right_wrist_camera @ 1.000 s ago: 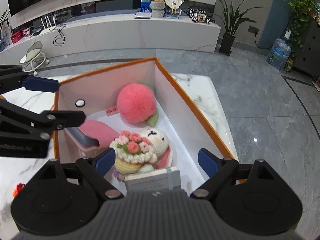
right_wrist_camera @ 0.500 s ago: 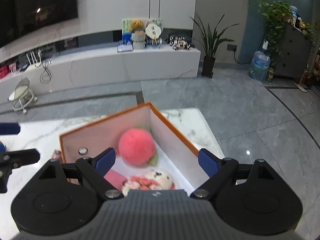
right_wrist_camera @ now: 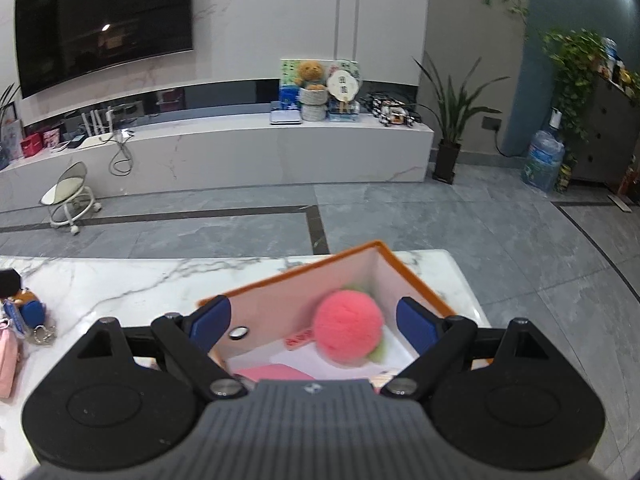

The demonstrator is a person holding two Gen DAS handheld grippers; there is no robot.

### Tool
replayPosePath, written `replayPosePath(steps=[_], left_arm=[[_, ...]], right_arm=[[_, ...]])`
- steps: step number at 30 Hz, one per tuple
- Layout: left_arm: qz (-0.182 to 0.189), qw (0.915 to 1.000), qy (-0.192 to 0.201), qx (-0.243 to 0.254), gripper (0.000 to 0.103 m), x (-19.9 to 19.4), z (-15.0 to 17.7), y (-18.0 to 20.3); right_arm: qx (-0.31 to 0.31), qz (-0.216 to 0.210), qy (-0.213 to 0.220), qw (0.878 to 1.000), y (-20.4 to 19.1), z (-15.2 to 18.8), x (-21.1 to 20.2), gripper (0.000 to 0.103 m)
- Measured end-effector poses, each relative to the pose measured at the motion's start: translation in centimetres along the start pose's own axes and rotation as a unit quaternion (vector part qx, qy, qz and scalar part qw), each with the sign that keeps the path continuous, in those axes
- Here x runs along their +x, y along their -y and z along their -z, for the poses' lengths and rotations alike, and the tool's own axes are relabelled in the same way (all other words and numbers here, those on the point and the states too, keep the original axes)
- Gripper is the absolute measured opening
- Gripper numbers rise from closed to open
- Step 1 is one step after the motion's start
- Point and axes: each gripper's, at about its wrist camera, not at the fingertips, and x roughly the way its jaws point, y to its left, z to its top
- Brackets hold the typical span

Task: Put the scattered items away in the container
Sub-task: 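Move the left gripper to the pink bag while the right gripper approaches the illustrated card box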

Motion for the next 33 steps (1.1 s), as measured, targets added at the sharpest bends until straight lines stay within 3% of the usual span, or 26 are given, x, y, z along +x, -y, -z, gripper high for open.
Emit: replayPosePath(steps=[9,18,33], left_arm=[[-0.047,0.9968,0.007,-0.064,0.086,-2.9,2.7,-7.0],[-0.093,0.9867,-0.005,-0.133,0.086,-3.7,7.7,-13.0],[-0.101,0.9821,-0.046,-0.152,0.086,-3.0,13.1,-15.8]], right_arm=[[-0.033,-0.024,0.003,0.999,-4.4,0.0,0.2,0.091],[-0.077,-0.034,-0.008,0.996,-7.8,0.8,0.8,0.091],[-0.098,-0.07,-0.052,0.991,-11.8,2.2,3.6,0.092]])
